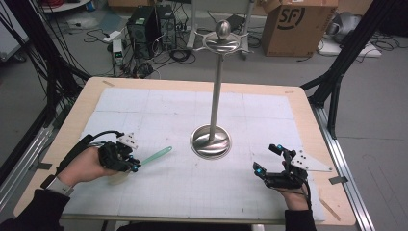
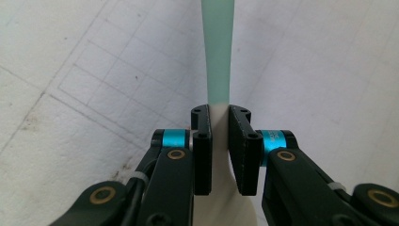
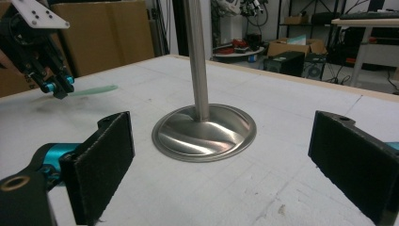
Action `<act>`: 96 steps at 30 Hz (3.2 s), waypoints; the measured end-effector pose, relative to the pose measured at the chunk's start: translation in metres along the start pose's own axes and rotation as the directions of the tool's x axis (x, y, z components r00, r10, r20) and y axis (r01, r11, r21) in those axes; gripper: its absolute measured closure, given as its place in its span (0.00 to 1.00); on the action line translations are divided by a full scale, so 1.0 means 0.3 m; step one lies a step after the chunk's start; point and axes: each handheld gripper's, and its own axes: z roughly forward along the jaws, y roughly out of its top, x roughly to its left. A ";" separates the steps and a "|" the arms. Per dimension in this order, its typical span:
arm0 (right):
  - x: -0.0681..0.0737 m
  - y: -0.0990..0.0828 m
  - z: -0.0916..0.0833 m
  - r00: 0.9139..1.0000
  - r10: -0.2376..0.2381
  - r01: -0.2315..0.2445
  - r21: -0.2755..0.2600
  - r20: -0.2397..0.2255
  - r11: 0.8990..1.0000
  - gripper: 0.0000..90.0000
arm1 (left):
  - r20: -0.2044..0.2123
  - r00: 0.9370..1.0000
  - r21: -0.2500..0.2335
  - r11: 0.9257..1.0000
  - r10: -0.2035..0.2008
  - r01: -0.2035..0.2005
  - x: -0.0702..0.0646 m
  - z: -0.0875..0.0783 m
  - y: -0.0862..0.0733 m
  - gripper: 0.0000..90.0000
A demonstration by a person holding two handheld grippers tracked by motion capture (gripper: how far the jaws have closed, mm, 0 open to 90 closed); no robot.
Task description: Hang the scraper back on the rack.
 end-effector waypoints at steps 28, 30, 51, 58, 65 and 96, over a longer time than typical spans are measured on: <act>-0.004 -0.003 -0.003 1.000 0.008 -0.008 -0.004 0.001 1.000 0.07 | 0.067 0.984 -0.659 0.733 -0.163 0.166 -0.003 -0.130 0.069 0.89; -0.006 -0.003 -0.002 1.000 0.007 -0.007 -0.004 0.004 1.000 0.07 | 0.052 0.988 -0.668 0.730 -0.145 0.142 -0.011 -0.140 0.097 0.89; -0.003 -0.002 -0.004 1.000 0.007 -0.007 -0.009 -0.004 1.000 0.07 | -0.033 0.998 -0.765 0.644 -0.053 0.009 -0.062 -0.282 0.319 0.89; -0.003 -0.002 -0.005 1.000 0.011 -0.011 -0.010 -0.008 1.000 0.07 | -0.065 0.998 -0.779 0.626 -0.028 -0.033 -0.072 -0.325 0.377 0.89; -0.003 -0.002 -0.003 1.000 0.007 -0.007 -0.011 -0.007 1.000 0.07 | -0.066 0.998 -0.787 0.616 -0.009 -0.047 -0.079 -0.341 0.404 0.89; -0.005 -0.003 -0.002 1.000 0.005 -0.005 -0.009 -0.007 1.000 0.07 | -0.062 0.998 -0.786 0.617 -0.006 -0.045 -0.083 -0.297 0.462 0.89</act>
